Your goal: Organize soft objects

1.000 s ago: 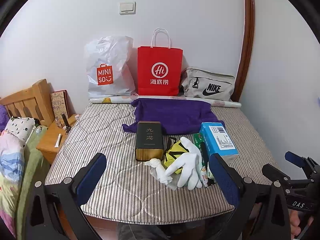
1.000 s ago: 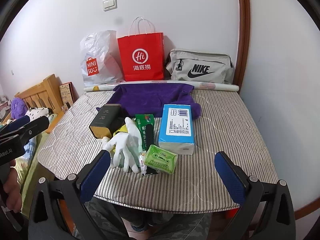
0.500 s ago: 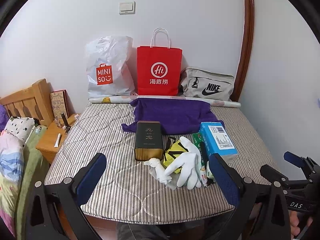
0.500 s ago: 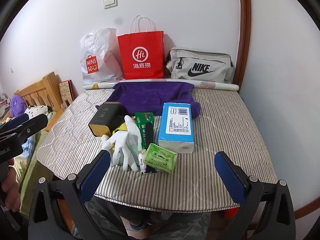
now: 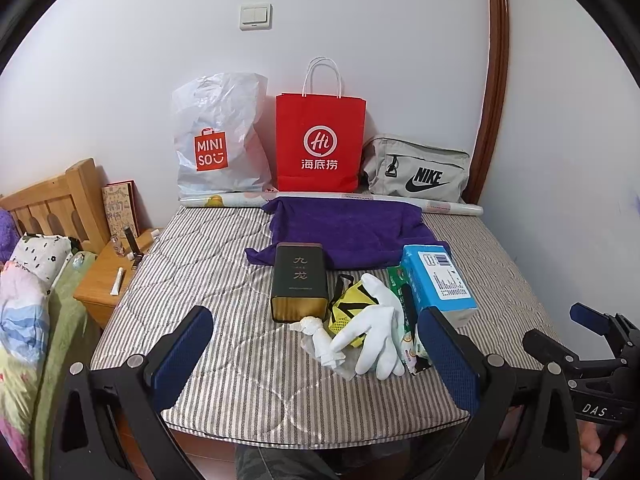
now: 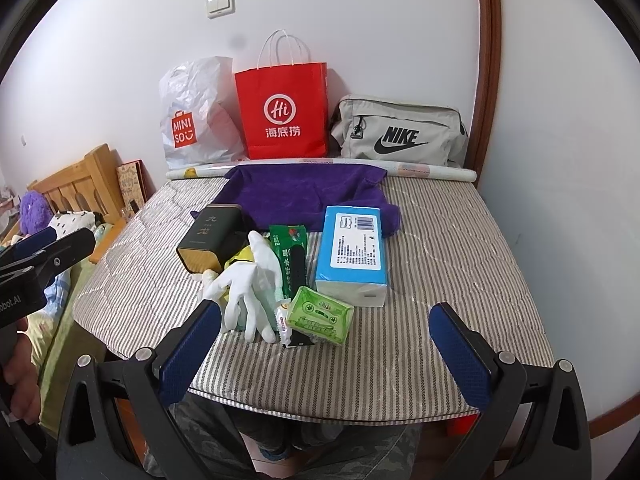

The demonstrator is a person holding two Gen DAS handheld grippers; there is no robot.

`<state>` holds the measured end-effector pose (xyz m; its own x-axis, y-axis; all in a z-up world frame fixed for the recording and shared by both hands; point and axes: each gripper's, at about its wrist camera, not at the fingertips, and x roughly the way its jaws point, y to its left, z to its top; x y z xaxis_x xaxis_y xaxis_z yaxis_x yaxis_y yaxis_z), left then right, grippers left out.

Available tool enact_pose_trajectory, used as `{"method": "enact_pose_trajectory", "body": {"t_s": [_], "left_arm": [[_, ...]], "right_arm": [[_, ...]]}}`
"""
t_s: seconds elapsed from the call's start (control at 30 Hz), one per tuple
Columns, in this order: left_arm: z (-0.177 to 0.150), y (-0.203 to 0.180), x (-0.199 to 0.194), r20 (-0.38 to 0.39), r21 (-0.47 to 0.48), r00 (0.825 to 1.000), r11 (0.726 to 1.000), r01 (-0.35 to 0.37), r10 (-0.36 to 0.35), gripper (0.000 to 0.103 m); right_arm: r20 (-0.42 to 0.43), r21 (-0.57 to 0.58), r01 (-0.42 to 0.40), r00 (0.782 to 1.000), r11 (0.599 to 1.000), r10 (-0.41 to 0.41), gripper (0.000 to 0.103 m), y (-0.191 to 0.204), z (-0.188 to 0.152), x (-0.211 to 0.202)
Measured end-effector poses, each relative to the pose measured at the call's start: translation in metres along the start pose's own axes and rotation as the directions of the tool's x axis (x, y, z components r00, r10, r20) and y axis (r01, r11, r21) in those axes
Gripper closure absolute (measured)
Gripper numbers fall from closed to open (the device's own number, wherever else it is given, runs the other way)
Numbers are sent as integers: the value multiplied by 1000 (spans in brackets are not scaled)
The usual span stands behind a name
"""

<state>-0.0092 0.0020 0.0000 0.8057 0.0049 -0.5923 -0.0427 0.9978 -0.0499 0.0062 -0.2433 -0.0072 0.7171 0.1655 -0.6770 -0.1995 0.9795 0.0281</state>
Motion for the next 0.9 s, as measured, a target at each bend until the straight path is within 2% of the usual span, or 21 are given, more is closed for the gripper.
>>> {"method": "enact_pose_trajectory", "body": {"t_s": [0.9], "left_arm": [[-1,4,-3,5,-4,1000,1000,1,-1,0]], "right_arm": [[12,-10,5,1000,1000,-5,0,2,0,-4]]}}
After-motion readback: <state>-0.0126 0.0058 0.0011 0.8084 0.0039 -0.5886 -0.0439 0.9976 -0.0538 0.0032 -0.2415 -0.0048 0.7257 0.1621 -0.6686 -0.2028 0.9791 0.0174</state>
